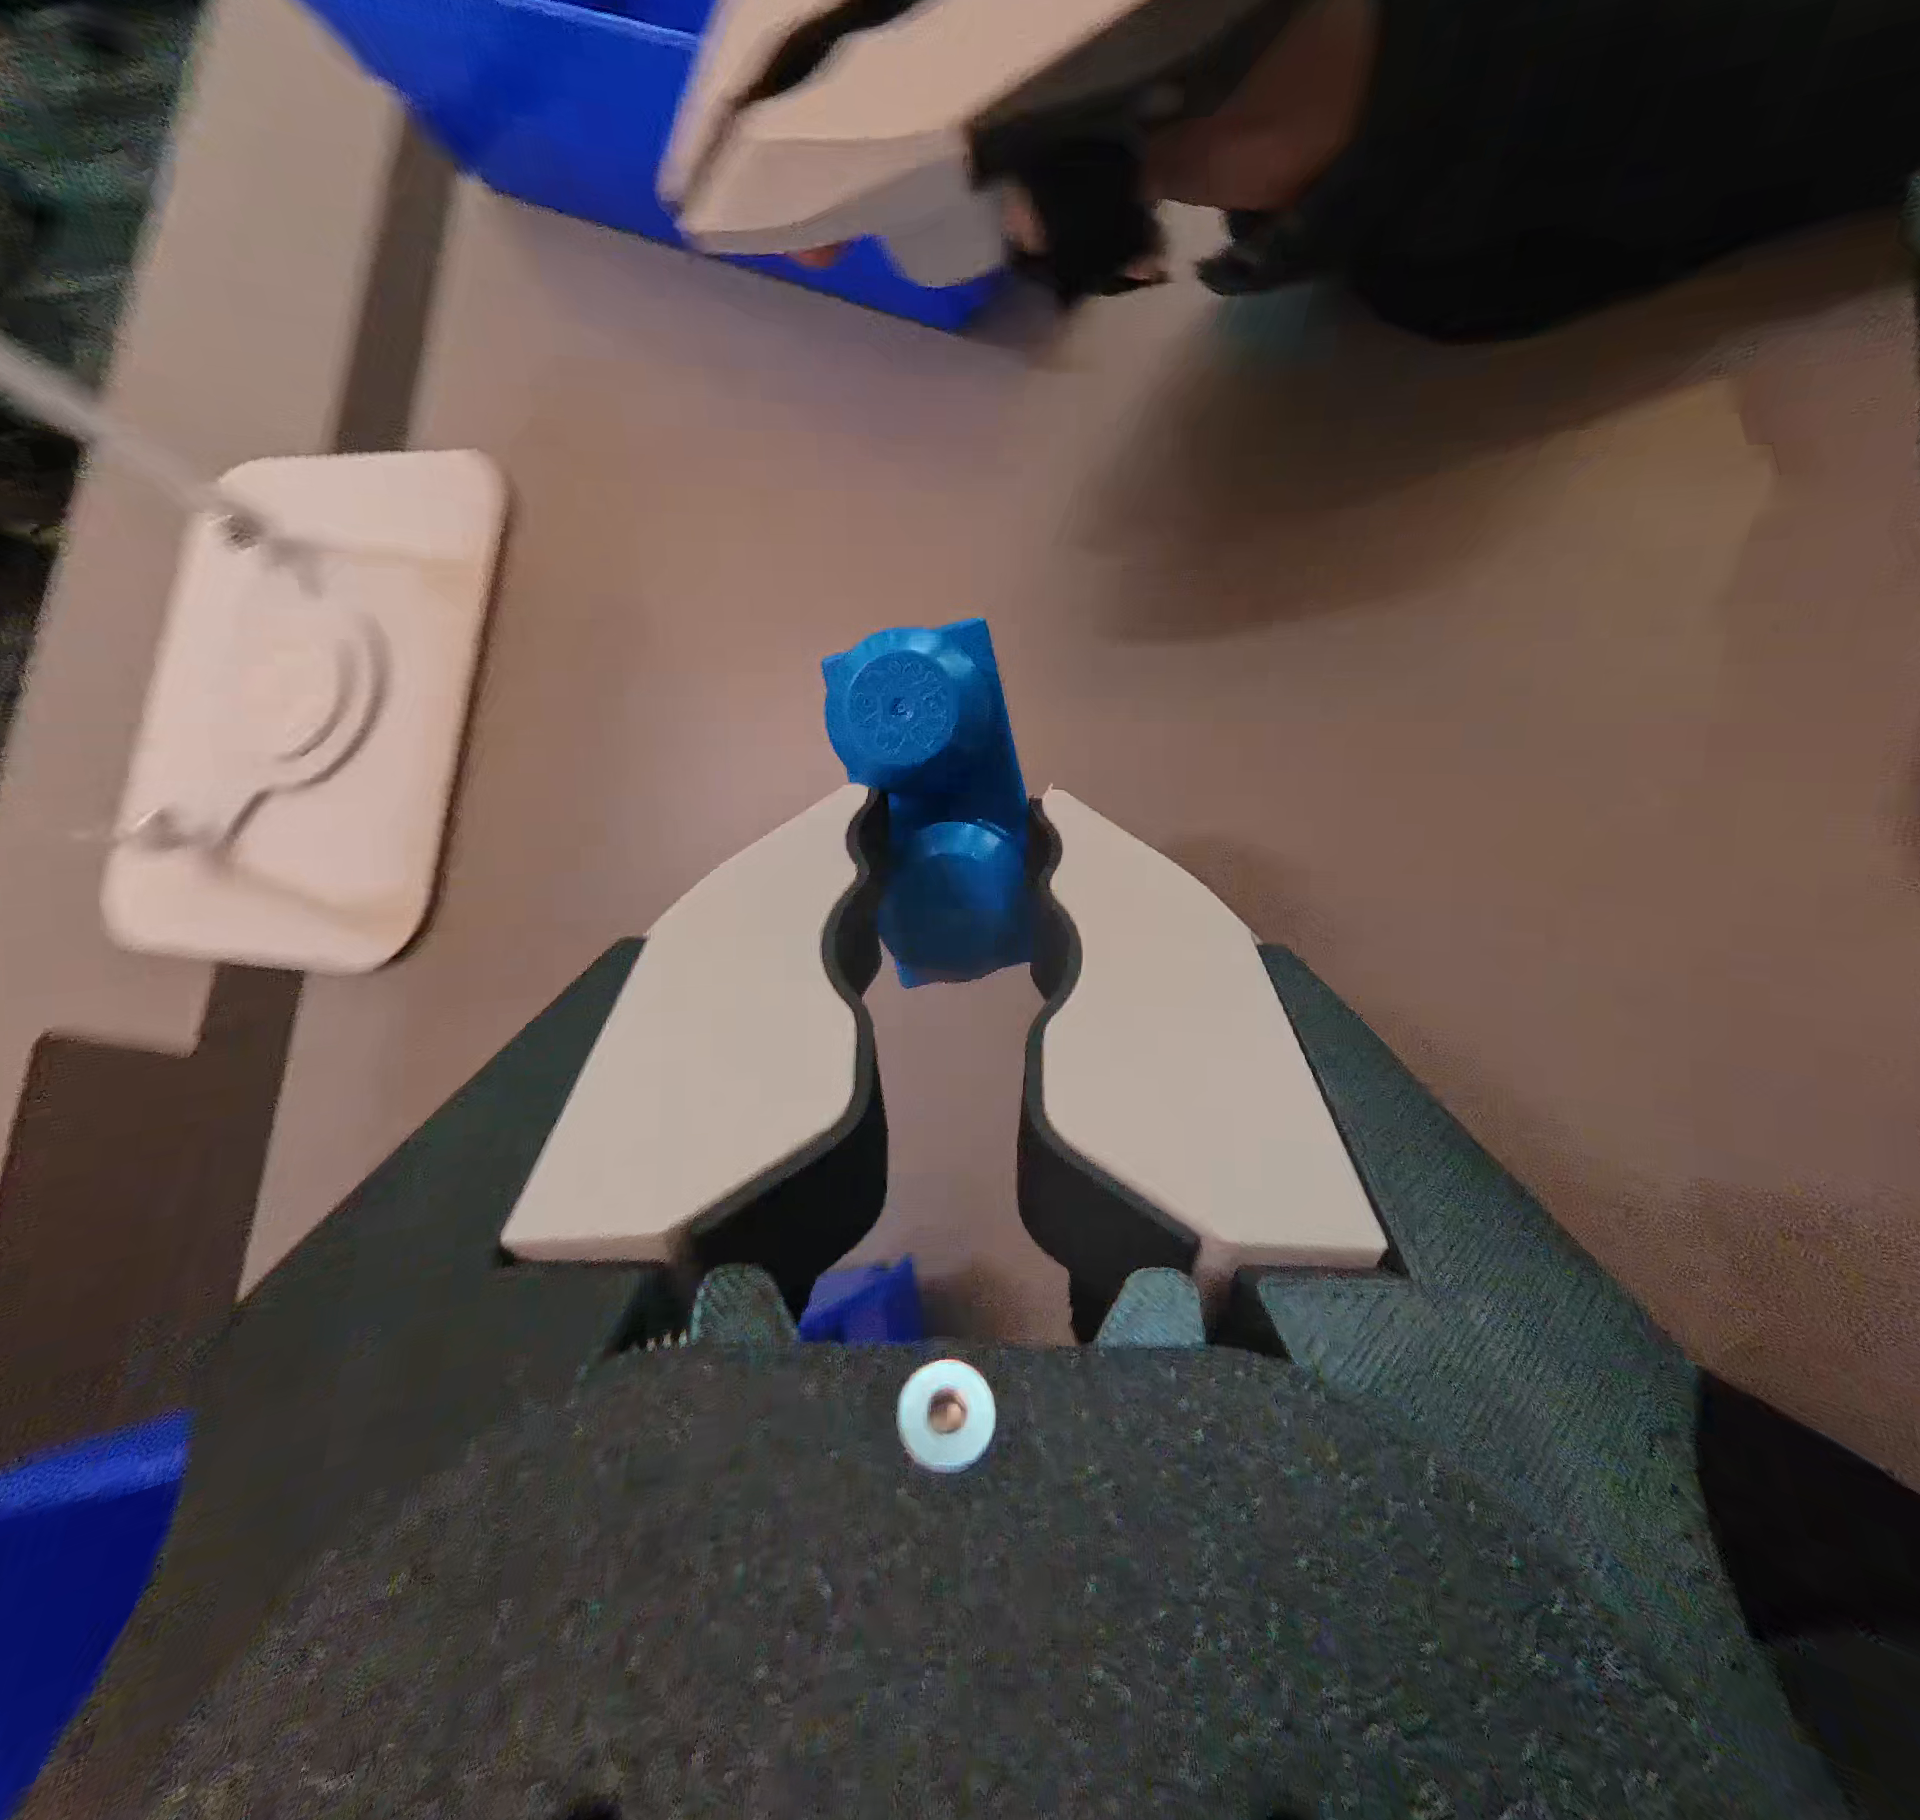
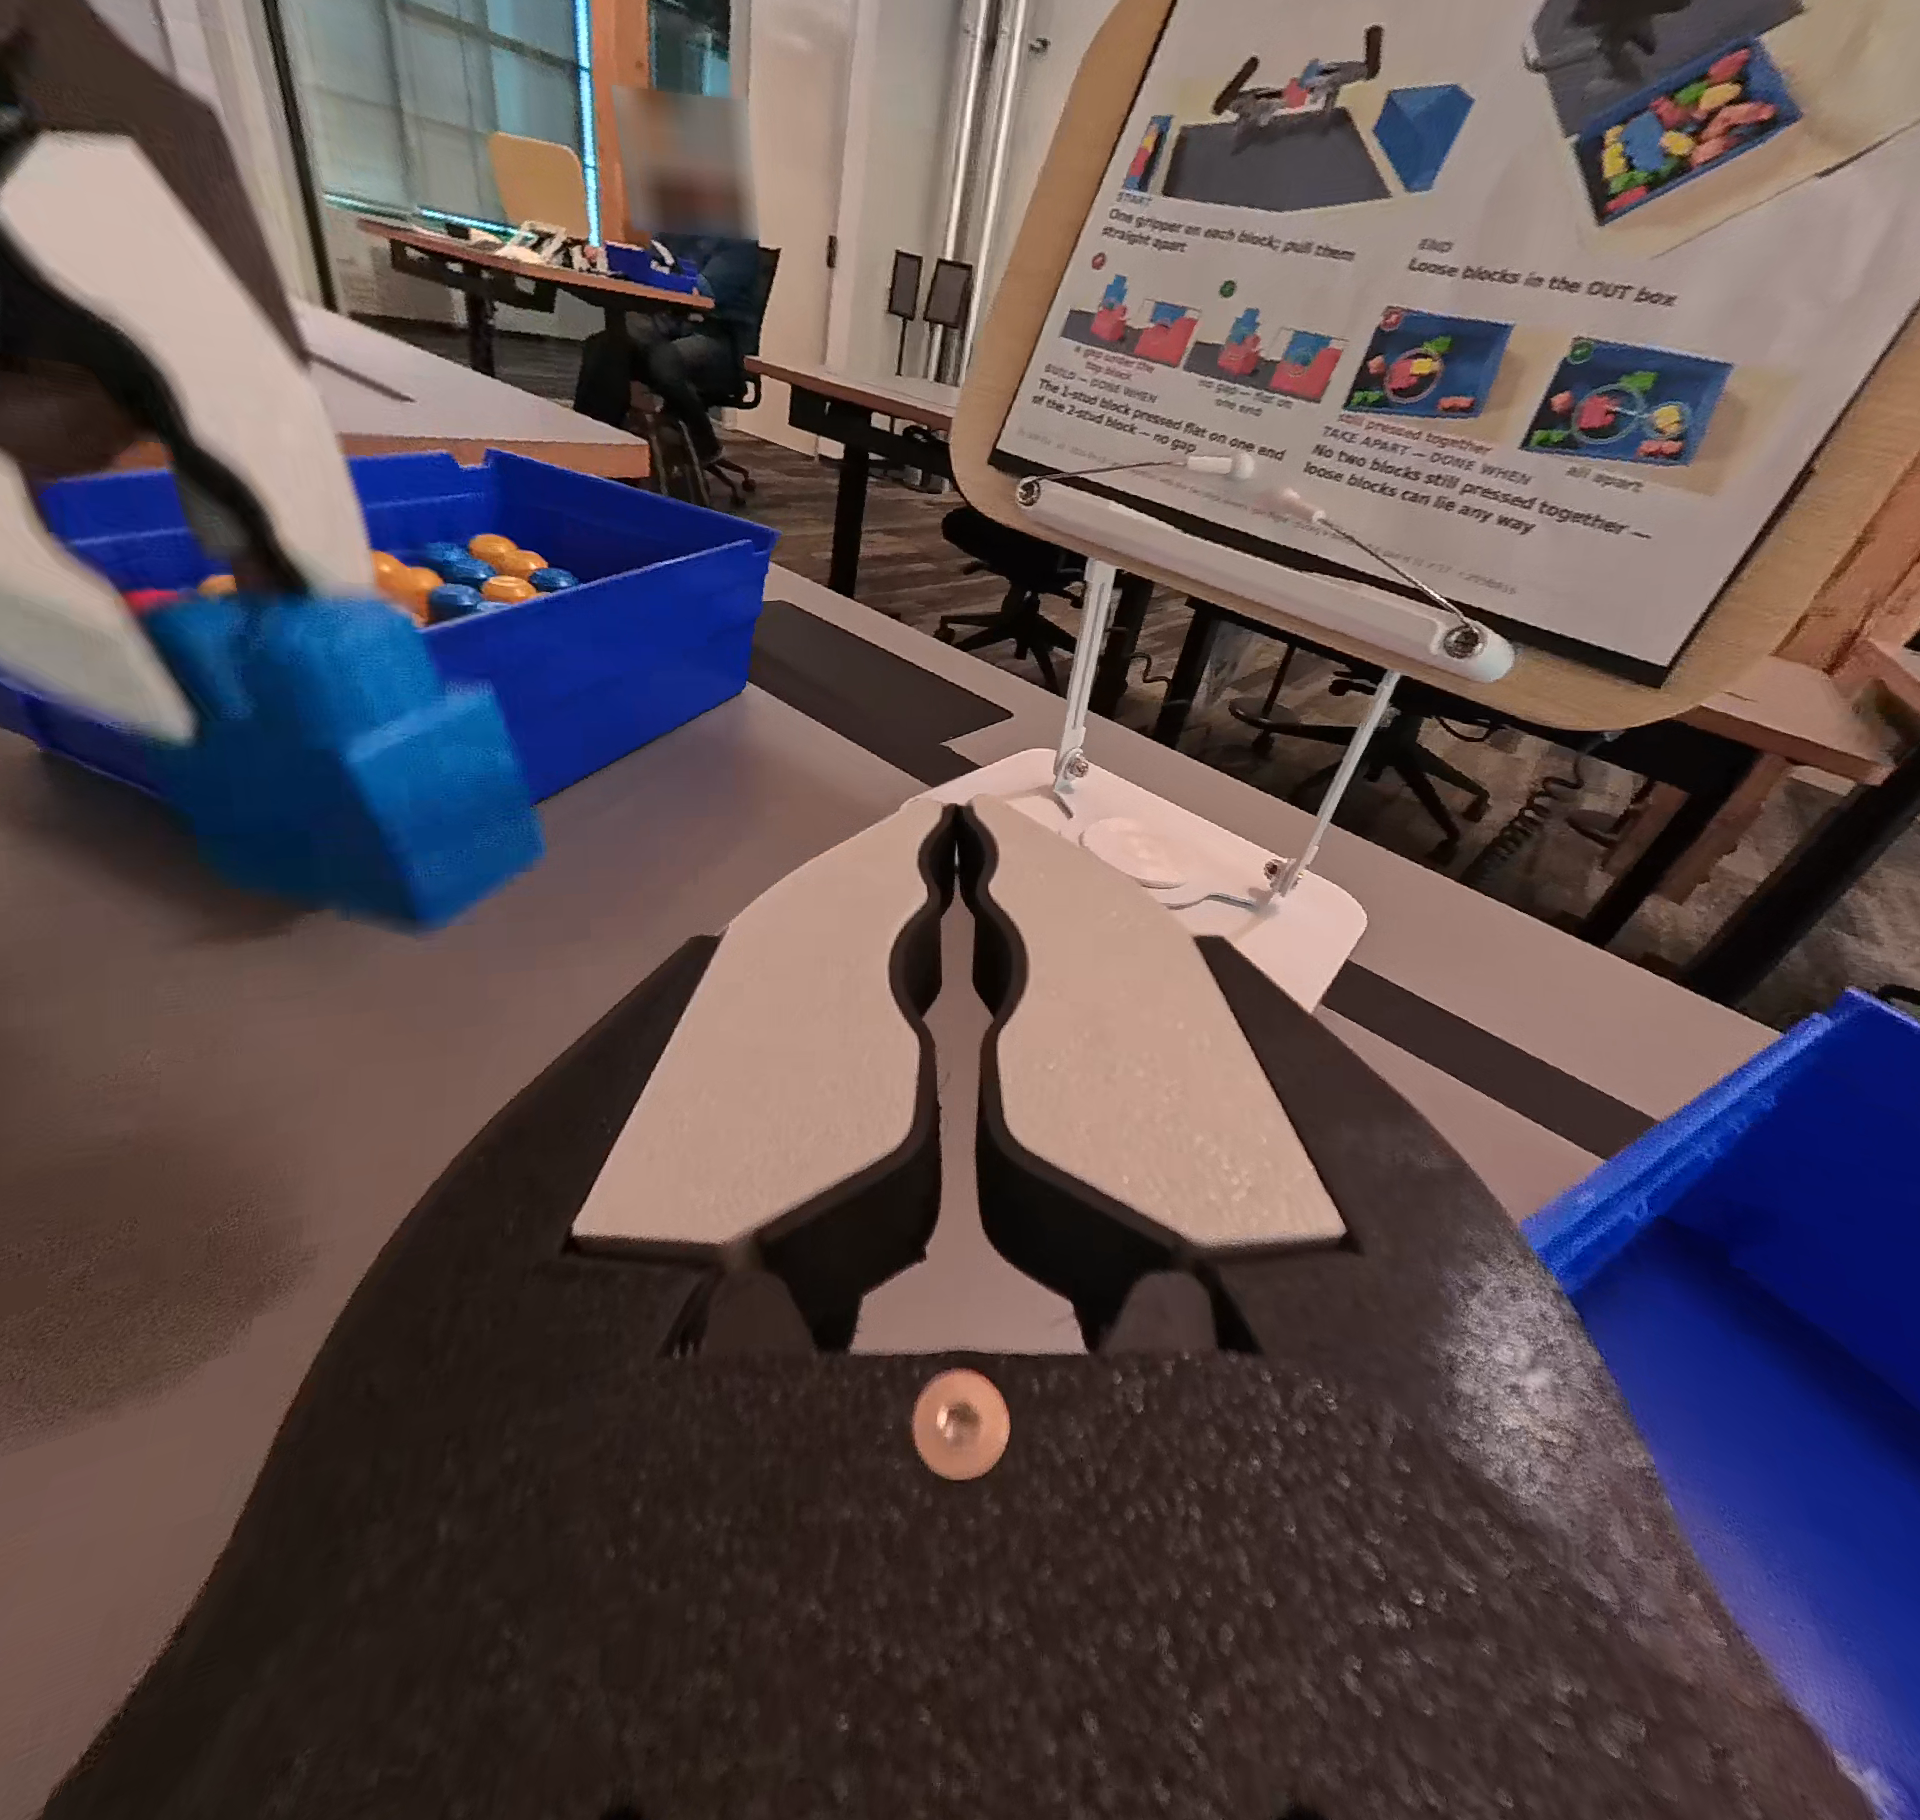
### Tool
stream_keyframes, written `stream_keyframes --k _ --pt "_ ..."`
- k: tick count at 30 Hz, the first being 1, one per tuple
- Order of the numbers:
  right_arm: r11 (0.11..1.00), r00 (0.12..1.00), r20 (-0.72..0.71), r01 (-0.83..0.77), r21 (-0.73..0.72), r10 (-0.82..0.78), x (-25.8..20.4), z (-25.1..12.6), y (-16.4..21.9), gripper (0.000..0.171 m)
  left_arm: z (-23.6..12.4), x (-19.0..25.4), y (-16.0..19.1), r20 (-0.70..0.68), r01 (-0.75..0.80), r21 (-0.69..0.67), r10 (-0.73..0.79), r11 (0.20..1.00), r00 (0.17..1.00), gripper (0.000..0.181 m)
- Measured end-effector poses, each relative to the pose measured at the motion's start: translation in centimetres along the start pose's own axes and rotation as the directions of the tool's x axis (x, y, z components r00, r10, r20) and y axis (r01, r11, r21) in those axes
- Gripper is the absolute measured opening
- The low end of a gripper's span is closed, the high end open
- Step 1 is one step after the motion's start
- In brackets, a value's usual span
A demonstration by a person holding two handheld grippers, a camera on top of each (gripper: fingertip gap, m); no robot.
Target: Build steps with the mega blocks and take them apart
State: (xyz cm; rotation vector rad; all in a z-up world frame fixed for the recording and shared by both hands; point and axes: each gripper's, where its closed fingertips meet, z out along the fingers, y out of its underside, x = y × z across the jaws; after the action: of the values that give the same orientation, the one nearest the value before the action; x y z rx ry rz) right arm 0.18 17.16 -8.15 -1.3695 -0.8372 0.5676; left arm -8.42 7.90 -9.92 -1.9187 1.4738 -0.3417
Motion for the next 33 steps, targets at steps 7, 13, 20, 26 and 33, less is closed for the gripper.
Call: stream_keyframes --k 7,13,20,26,33 --pt "0.999 0.983 -0.179 -0.040 -0.016 0.036 2.7 -0.3 0.6 0.000 7.6 4.1 0.5 -0.190 -0.080 -0.093 0.061 0.992 0.980 0.025" --pt "0.994 0.956 -0.282 -0.102 -0.040 0.086 4.8 -0.7 1.4 0.000 10.1 4.8 2.5 -0.243 -0.105 -0.121 0.074 0.987 0.967 0.025" --pt "0.992 0.952 -0.296 -0.103 -0.068 0.078 4.8 -0.5 2.1 0.000 10.3 4.8 2.3 -0.234 -0.119 -0.109 0.090 0.987 0.968 0.026" --pt "0.992 0.952 -0.294 -0.105 -0.068 0.080 4.8 -0.4 2.2 0.000 8.4 4.5 0.9 -0.233 -0.088 -0.033 0.078 0.996 0.969 0.040" --pt "0.992 0.951 -0.299 -0.107 -0.064 0.083 4.9 -0.5 2.2 0.000 0.1 -1.1 -4.2 0.044 -0.019 0.288 0.007 0.957 0.999 0.032"
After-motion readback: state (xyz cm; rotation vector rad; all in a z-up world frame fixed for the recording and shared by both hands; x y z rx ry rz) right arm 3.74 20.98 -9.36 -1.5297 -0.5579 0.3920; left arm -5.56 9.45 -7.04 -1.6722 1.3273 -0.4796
